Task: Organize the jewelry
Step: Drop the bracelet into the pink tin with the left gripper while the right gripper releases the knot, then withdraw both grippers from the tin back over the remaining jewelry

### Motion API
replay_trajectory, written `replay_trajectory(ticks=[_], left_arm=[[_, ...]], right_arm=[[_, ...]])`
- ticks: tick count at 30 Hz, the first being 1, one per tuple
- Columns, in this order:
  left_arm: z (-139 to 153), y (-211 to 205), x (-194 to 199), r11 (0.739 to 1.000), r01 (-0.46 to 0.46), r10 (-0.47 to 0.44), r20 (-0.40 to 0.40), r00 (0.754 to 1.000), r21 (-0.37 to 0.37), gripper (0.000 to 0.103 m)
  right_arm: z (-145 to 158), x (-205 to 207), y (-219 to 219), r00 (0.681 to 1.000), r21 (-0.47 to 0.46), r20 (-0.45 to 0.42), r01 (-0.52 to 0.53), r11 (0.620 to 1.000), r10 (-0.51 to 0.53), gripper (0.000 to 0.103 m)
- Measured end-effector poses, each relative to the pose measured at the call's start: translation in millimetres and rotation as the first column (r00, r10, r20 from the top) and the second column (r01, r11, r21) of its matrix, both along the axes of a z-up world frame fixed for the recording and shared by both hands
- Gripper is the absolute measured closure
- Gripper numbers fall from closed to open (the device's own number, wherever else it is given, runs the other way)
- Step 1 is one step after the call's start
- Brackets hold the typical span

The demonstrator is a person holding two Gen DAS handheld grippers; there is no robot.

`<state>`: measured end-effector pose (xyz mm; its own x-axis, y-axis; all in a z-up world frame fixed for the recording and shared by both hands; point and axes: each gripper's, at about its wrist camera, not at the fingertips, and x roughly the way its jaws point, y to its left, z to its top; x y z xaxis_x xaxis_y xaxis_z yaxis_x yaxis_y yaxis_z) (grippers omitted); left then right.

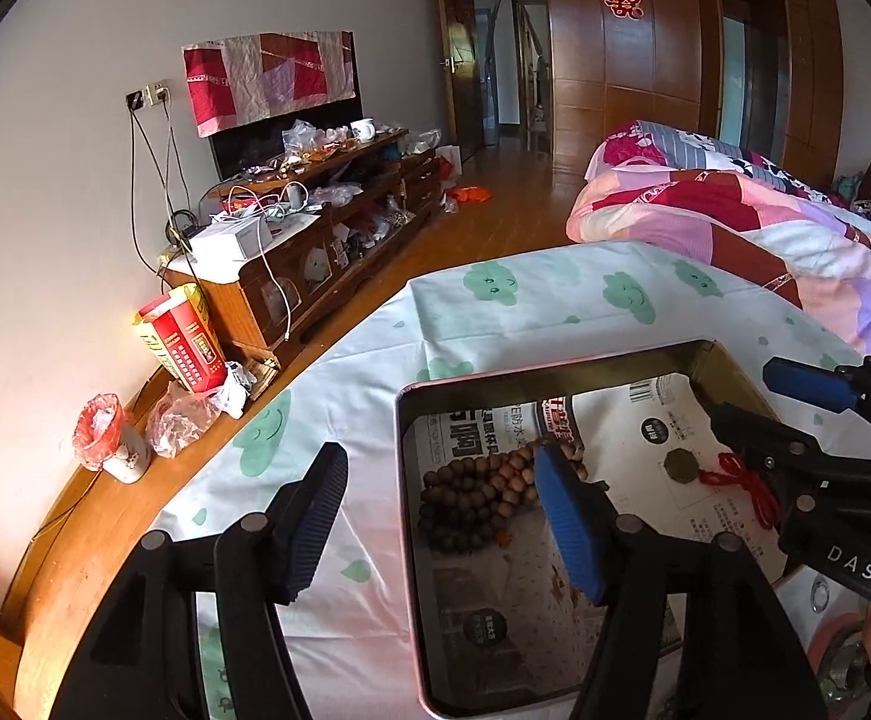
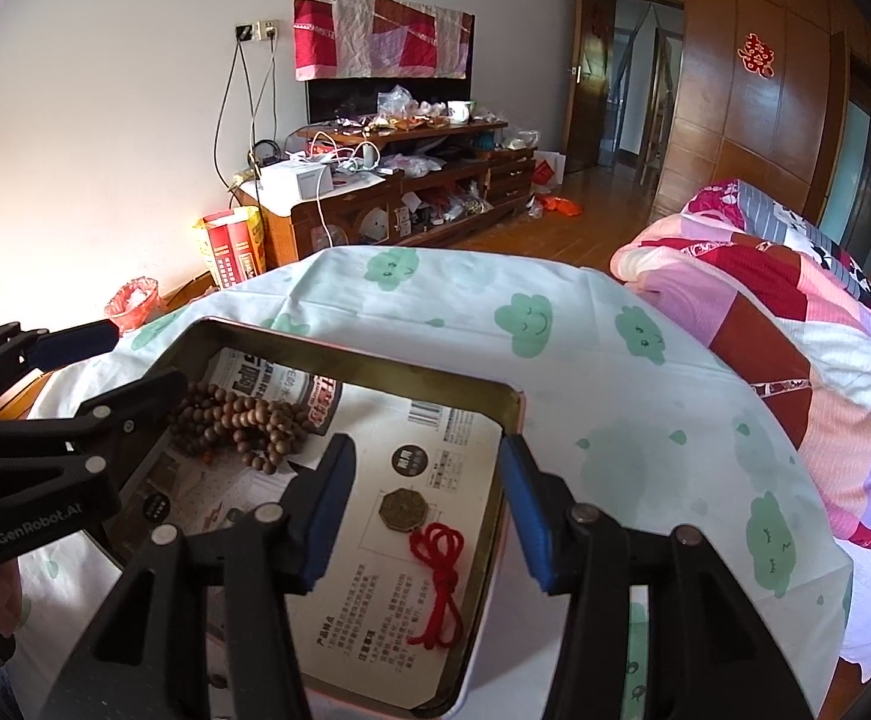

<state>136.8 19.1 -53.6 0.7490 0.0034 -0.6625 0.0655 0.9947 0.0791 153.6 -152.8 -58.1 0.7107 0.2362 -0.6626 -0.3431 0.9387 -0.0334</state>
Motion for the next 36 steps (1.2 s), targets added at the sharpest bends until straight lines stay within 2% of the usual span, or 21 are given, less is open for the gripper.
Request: replay_trajectory(ticks=[3, 20, 25, 28, 31, 36], left_arm=[[0, 1, -3, 1.0, -0.004, 0.004, -0.003, 1.0, -0.004, 0.037], [3, 2, -40, 1.0, -0.007, 0.006, -0.016, 1.0, -0.029, 0.037], [2, 0, -59, 1.0, -0.003, 0.002, -0.025, 1.0, -0.012, 0.037], [1, -2, -72, 1.0, -0.007, 0.007, -0.025, 1.0, 0.007, 0.037], [-2, -5, -83, 1.0, -0.001, 0.002, -0.029, 1.0, 0.011, 0.037], [-12, -12, -98, 1.0, 0.016, -0.015, -0.063, 0.998, 0.013, 0.037]], right_arm=[[1, -3, -2, 1.0, 0.002, 0.0, 0.005, 1.0, -0.005, 0.047], [6, -31, -15, 1.0, 0.029, 0.006, 0.017, 0.999, -0.018, 0.043], [2, -42, -20, 0.999, 0.033, -0.014, 0.029, 0.999, -0.028, 0.042], [1, -54, -24, 0.999, 0.034, -0.012, 0.031, 0.999, -0.031, 0.038], [0, -64, -28, 0.999, 0.036, -0.017, 0.034, 0.999, -0.034, 0.037], [-6, -84, -37, 0.998, 0.038, -0.032, 0.046, 0.998, -0.045, 0.037]])
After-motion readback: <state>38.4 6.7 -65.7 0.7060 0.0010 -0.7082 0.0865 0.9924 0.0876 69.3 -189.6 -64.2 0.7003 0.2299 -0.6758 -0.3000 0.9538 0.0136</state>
